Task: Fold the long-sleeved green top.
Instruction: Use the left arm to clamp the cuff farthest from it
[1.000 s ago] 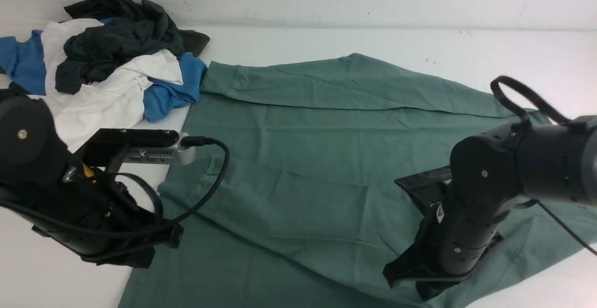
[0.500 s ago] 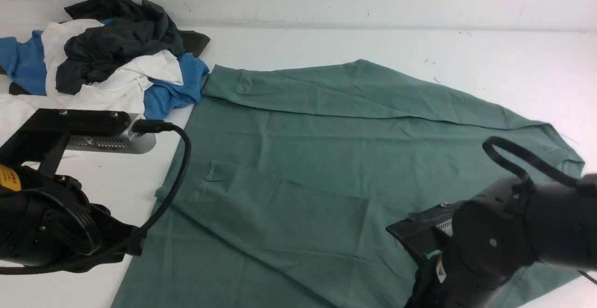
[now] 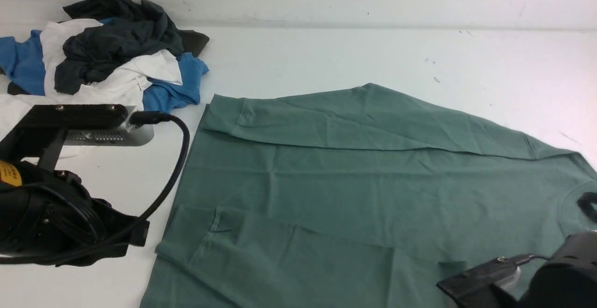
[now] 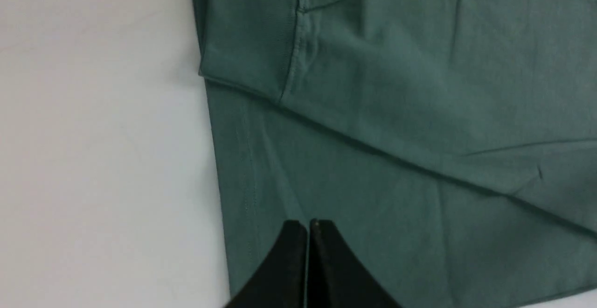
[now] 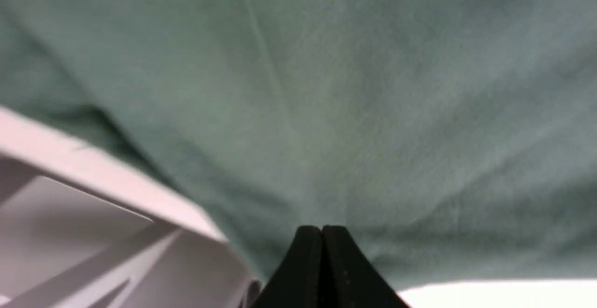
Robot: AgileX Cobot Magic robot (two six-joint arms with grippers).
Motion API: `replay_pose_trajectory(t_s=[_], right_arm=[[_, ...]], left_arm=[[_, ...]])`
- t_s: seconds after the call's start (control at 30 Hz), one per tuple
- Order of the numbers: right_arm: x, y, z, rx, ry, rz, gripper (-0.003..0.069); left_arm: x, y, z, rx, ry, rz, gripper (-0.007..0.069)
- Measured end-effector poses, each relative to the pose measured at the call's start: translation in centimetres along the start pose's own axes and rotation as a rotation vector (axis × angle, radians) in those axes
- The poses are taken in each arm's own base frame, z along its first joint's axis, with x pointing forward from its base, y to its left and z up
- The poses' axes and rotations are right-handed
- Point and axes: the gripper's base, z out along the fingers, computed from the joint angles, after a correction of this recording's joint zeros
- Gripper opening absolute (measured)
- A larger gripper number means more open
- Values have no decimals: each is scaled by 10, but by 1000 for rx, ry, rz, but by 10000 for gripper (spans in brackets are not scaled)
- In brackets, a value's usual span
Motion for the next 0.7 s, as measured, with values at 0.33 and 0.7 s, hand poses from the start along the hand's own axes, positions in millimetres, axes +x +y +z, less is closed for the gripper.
replay_pose_trajectory(t_s=[0.33,0.7], right_arm=[[5,0,-74,15,-210,-35,-13],[9,-13,-103,142,-308,24,-13]], left_arm=[[-105,-9,38,-32,11,-65,-4],[-191,-2,136,-90,58,-125,122]])
